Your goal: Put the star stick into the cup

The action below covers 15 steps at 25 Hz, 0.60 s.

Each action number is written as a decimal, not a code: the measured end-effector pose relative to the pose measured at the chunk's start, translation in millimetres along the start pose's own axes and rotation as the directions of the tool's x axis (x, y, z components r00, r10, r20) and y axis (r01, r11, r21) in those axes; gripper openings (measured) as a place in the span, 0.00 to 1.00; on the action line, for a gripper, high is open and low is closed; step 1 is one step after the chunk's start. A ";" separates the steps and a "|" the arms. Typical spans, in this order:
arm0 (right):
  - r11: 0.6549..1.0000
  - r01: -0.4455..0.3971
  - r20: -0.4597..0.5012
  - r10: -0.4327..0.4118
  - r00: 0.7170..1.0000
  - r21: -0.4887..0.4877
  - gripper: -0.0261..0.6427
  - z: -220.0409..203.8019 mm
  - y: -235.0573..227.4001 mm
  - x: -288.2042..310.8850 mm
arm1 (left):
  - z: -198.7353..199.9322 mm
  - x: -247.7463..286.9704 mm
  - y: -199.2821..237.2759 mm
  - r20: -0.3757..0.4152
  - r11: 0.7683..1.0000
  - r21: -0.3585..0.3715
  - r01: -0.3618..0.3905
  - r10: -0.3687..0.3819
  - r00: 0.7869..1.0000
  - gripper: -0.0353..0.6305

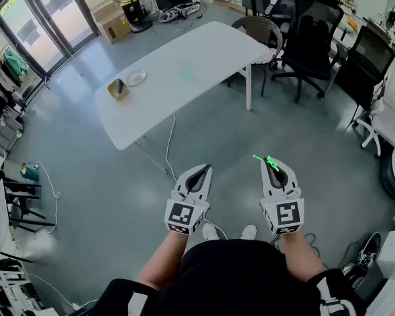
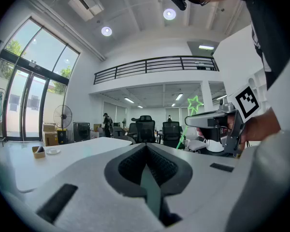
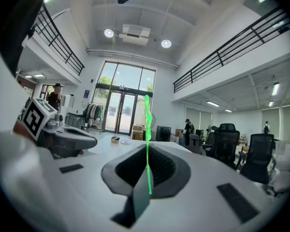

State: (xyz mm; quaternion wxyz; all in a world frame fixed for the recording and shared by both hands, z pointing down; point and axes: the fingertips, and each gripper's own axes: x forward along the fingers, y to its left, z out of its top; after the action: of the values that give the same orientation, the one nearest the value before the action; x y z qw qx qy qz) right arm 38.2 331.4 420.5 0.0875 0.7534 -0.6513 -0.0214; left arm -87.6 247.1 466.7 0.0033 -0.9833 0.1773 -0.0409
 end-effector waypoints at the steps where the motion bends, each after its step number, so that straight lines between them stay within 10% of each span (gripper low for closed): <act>1: 1.000 -0.001 0.002 0.001 1.000 -0.003 0.06 0.5 2.5 -0.8 | -0.9 -2.2 0.4 -0.001 1.000 -0.001 0.001 -0.001 1.000 0.07; 15: 0.999 0.050 0.010 -0.050 0.999 0.009 0.06 3.8 30.4 3.1 | -9.7 -33.2 22.5 0.004 1.000 0.002 0.013 -0.013 1.000 0.07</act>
State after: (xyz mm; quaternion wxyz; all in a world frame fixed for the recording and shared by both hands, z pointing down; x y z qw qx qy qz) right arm 8.4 323.9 422.0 0.0802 0.7697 -0.6329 -0.0248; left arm -127.3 237.7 473.3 0.0041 -0.9846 0.1706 -0.0391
